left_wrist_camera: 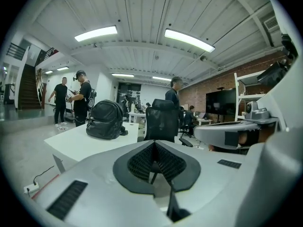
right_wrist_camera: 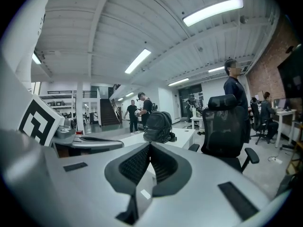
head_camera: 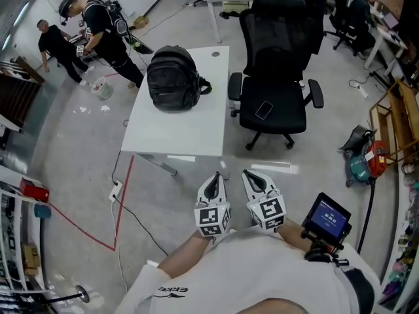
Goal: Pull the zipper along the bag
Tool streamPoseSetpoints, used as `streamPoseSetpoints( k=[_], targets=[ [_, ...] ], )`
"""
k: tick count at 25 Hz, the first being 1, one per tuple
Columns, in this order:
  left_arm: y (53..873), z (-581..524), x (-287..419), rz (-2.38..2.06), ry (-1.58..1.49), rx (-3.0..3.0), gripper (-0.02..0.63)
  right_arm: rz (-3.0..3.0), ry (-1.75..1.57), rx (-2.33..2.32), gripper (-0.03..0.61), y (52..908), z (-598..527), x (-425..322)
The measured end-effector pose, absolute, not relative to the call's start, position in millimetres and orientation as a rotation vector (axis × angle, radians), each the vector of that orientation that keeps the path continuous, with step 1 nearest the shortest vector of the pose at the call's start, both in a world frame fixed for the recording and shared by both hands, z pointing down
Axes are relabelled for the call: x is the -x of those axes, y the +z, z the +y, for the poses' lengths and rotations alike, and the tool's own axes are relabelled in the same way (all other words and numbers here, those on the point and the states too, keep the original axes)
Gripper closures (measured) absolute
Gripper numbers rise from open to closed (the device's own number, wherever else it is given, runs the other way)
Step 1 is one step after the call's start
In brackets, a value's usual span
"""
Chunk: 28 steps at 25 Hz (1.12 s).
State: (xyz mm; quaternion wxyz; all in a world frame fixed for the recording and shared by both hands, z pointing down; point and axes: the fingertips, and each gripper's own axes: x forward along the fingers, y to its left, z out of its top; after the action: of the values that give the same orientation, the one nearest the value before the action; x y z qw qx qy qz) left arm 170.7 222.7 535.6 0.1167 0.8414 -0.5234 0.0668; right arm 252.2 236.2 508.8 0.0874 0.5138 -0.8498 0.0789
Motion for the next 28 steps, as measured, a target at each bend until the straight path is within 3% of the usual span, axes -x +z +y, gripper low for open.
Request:
streamPoseSetpoints(
  k=[14, 28],
  targets=[
    [515, 118, -219, -1.745, 0.205, -2.34, 0.611, -2.641, 0.236, -1.347, 0.575, 499, 118, -312],
    [524, 23, -191, -1.811, 0.209, -2.269, 0.611, -2.632, 0.241, -1.289, 0.575, 512, 15, -288]
  ],
)
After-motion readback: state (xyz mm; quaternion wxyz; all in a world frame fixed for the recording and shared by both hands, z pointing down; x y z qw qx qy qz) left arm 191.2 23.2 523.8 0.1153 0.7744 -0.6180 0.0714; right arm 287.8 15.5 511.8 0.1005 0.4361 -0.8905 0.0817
